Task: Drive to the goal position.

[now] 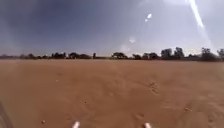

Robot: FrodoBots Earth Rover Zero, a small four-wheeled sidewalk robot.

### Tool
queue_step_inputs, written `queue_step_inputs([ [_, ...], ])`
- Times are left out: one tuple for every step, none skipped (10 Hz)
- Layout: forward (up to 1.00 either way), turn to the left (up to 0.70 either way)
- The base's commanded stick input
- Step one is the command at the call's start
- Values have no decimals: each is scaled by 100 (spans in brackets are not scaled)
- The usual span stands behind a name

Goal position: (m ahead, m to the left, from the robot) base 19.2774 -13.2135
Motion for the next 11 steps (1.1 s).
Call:
queue_step_inputs([
  [100,0],
  [100,0],
  [100,0],
  [100,0],
  [100,0],
  [100,0],
  [100,0],
  [100,0],
  [100,0],
  [100,0],
  [100,-3],
])
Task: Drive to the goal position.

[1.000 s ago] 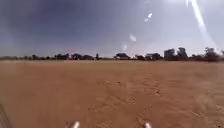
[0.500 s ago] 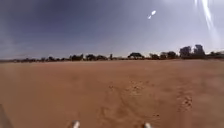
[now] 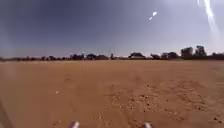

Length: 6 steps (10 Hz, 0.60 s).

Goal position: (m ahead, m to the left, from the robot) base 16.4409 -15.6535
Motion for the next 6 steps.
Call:
queue_step_inputs([
  [100,-15],
  [100,-27],
  [100,-27],
  [100,-27],
  [100,0],
  [100,0],
])
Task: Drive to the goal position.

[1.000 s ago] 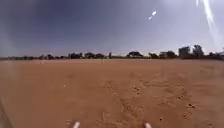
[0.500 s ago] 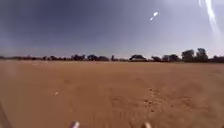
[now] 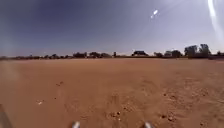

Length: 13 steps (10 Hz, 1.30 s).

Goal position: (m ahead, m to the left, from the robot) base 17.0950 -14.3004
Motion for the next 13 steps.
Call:
queue_step_inputs([
  [100,0],
  [100,0],
  [100,0],
  [100,0],
  [100,0],
  [100,0],
  [100,0],
  [100,0],
  [100,0],
  [100,0],
  [100,0],
  [100,0],
  [100,0],
])
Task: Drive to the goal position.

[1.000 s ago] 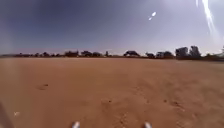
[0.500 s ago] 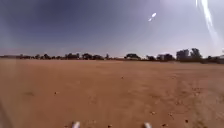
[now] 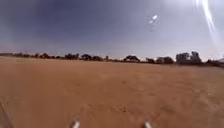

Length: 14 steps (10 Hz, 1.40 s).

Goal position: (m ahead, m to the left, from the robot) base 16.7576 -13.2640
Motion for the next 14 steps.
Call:
queue_step_inputs([
  [100,0],
  [100,-27],
  [100,-27],
  [100,-27],
  [100,-27],
  [100,-27],
  [100,-15],
  [100,-2],
  [100,0],
  [100,0],
  [100,0],
  [100,0],
  [100,0],
  [100,0],
])
